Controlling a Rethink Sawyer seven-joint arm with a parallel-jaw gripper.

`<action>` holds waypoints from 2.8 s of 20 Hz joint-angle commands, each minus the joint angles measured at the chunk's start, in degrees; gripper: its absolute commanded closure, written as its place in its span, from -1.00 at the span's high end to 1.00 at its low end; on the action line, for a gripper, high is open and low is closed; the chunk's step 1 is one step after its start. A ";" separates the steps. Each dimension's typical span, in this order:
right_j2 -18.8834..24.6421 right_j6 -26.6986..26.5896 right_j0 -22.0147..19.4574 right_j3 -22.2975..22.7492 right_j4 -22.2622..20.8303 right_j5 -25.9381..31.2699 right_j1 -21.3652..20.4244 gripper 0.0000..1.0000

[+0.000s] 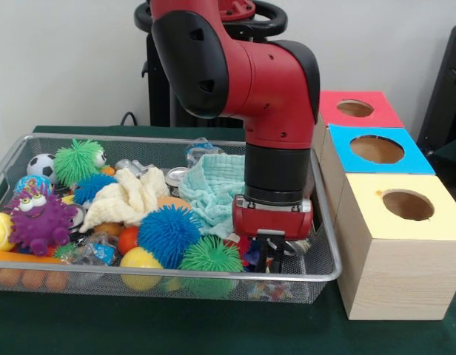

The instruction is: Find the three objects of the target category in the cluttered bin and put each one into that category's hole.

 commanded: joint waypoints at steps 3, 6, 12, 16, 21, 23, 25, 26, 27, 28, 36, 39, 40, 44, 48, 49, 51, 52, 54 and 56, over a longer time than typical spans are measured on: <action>3.29 -6.23 -3.15 3.41 1.93 1.37 1.47 -1.00; 5.33 -8.10 -5.02 7.02 4.23 2.97 -2.22 -1.00; 9.37 -12.25 -8.17 11.89 9.16 8.15 -8.82 -1.00; 10.46 -13.19 -8.88 13.24 10.94 10.41 -10.99 -1.00; 11.29 -13.66 -9.21 13.61 11.66 11.96 -12.05 -1.00; 11.44 -13.55 -9.21 13.60 11.62 12.19 -12.16 -1.00; 11.40 -13.40 -9.05 13.46 11.34 12.28 -12.17 -1.00; 11.45 -13.34 -9.07 13.46 11.37 12.33 -12.17 -1.00; 11.59 -13.51 -9.13 13.48 11.36 12.54 -12.25 -1.00; 11.72 -13.51 -9.23 13.53 11.36 12.61 -12.30 -1.00; 12.88 -12.04 -9.69 15.44 13.54 13.67 -13.82 -1.00; 13.17 -10.98 -9.38 16.60 15.20 14.91 -15.02 -1.00; 13.08 -10.25 -9.08 17.06 16.18 15.84 -15.73 -1.00; 13.45 -8.86 -8.56 18.44 19.70 18.50 -17.55 -1.00; 14.57 -8.85 -8.92 19.46 22.63 20.10 -18.40 -1.00; 14.63 -8.77 -8.88 19.60 23.03 20.32 -18.58 -1.00; 14.89 -8.49 -8.72 19.89 24.10 21.07 -18.94 -1.00; 15.17 -8.19 -8.80 20.35 25.13 21.93 -19.16 -1.00; 15.47 -7.56 -8.65 20.96 26.54 22.73 -19.72 -1.00; 15.34 -6.31 -8.00 21.37 27.52 22.55 -20.43 -1.00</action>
